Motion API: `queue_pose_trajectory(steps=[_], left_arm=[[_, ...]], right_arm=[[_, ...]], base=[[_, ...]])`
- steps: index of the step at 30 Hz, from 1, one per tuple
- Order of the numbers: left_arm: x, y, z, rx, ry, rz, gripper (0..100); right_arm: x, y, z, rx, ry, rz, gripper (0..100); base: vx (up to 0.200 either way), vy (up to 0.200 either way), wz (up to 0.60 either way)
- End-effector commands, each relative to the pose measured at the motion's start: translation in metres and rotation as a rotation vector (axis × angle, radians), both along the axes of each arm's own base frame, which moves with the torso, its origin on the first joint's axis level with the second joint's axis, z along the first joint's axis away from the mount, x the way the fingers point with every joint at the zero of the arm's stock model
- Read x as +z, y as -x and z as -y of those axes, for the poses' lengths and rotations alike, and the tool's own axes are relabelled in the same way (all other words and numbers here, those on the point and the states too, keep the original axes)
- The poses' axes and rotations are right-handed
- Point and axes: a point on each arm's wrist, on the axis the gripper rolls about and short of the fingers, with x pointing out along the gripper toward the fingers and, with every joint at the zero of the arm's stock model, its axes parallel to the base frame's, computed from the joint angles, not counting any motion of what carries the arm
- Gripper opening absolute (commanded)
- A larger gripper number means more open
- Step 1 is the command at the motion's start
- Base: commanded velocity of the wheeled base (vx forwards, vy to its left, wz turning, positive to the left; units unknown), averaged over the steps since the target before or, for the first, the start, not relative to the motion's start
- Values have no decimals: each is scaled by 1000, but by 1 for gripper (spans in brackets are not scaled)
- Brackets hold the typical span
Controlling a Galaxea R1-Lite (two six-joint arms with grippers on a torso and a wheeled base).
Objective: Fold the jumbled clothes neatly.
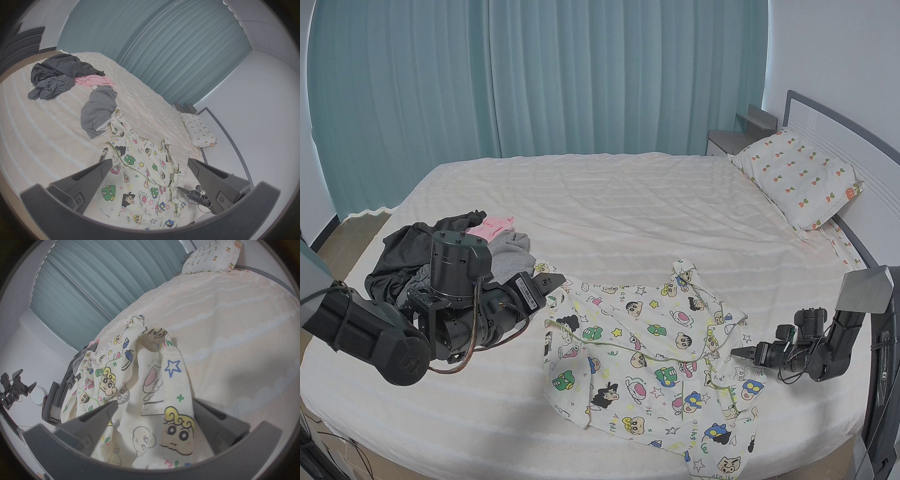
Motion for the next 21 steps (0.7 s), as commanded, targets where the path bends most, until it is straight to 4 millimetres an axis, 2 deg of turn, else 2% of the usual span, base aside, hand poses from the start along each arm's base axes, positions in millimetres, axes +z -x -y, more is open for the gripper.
queue_pose_trajectory(steps=[1,16,21], left_arm=[[2,1,0,1,3,7,100],[5,5,-1,22,-9,19,100],[-6,14,1,1,-31,-17,100]], right_arm=[[0,-1,0,-2,-2,3,0],[6,2,5,-111,16,63,0],[13,7,26,-221,73,125,0]], base=[[0,0,0],[0,0,0],[0,0,0]])
